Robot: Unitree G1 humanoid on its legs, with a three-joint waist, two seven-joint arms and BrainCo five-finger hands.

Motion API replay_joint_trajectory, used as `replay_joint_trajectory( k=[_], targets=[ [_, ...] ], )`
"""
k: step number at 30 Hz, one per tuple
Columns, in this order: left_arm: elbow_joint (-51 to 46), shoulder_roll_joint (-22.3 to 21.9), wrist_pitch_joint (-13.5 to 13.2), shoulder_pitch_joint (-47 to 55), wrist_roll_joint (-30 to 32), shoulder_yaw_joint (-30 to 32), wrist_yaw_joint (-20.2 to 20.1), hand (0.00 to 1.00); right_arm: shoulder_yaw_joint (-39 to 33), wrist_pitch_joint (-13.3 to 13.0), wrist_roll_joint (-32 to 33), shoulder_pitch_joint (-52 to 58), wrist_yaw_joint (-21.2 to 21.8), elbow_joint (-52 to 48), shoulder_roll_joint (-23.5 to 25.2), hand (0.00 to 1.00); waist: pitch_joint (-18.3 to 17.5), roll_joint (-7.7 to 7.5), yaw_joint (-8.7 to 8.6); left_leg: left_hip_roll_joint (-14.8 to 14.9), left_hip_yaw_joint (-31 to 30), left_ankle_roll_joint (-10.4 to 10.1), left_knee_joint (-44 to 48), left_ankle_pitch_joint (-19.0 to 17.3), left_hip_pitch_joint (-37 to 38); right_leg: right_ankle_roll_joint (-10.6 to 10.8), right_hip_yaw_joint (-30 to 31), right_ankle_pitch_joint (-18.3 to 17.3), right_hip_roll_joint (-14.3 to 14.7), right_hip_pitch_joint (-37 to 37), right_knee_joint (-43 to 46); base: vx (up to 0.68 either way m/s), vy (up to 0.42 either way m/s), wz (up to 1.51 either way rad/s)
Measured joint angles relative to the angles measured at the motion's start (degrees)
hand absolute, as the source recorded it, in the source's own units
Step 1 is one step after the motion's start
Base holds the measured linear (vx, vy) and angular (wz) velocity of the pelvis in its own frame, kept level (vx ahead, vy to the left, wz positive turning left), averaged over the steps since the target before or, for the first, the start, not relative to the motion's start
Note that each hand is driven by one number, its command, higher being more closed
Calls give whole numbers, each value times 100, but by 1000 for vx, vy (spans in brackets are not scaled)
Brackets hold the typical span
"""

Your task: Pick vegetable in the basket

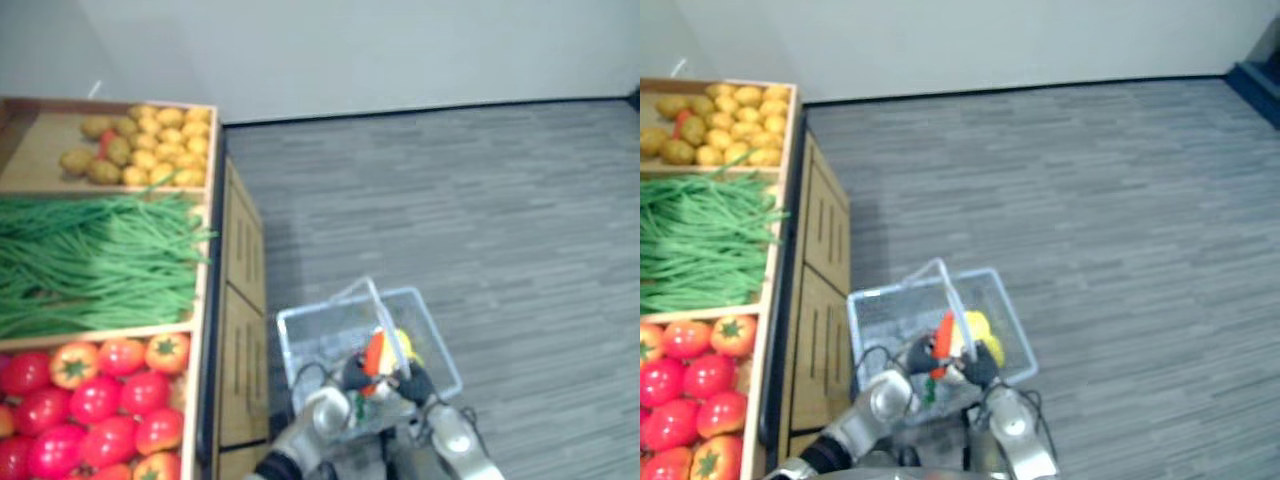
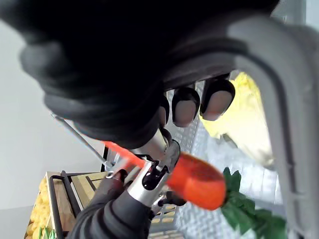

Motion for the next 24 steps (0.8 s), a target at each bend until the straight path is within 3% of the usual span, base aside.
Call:
replay_joint_trajectory(
  k=[10, 14, 19, 24],
  targets=[
    [204, -4, 113, 34, 4, 308, 20, 0, -431, -36, 263, 171, 1, -292, 69, 100, -25, 10, -8, 71, -167, -21, -11, -12, 108, -90, -193, -76, 29, 142, -6, -17, 6, 9],
    [184, -47, 99, 112, 7, 470, 20, 0, -774, -36, 193, 391, 17, -181, 206, 100, -72, 86, -7, 128, -169, -59, -15, -34, 141, -122, -206, -118, 85, 166, -6, 0, 0, 0],
    [-222, -70, 32, 365, -33, 1029, 78, 0, -1927, 72, -298, 330, -183, 738, 458, 100, -131, 185, -1, 157, -180, -67, -12, -39, 163, -126, -233, -122, 108, 193, -5, 1, 6, 0],
    [-281, 70, 50, 743, -838, 2051, 304, 0, -3052, 382, -524, 213, -795, 1229, 472, 100, -165, 242, -6, 172, -175, -98, -15, -58, 246, -161, -257, -216, 113, 274, -6, -3, 18, 1]
  ],
)
